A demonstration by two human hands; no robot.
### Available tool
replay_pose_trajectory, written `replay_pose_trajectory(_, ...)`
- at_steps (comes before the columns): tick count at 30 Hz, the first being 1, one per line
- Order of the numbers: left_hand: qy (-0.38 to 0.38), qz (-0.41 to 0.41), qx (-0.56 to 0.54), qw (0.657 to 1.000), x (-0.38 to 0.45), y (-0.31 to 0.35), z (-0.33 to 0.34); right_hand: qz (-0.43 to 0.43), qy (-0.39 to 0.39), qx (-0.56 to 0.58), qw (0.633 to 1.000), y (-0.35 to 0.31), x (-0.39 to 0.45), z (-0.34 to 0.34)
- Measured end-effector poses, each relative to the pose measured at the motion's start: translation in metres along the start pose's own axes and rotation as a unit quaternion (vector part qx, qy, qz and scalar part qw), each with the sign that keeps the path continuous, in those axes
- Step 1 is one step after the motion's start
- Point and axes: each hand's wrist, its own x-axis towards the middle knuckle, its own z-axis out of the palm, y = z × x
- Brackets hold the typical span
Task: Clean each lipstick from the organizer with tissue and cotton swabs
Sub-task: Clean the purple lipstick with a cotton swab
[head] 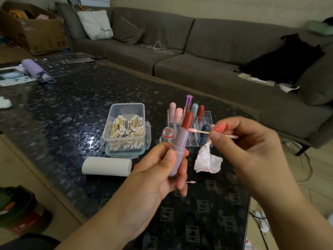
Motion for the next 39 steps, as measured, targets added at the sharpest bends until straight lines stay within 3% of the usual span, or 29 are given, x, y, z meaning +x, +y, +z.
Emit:
replay_pose_trajectory(16,-0.015,0.01,-0.076,0.997,0.0068,-0.0048,-0.0018,-0.011,-0.002,0.011,1.0,0.0009,-0.0003,-0.0007)
replay_pose_trajectory(39,-0.014,-0.02,-0.063,0.998,-0.0017,0.0041,0.0031,-0.013,-0.01,0.016,1.0,0.0022,0.0008,-0.0025)
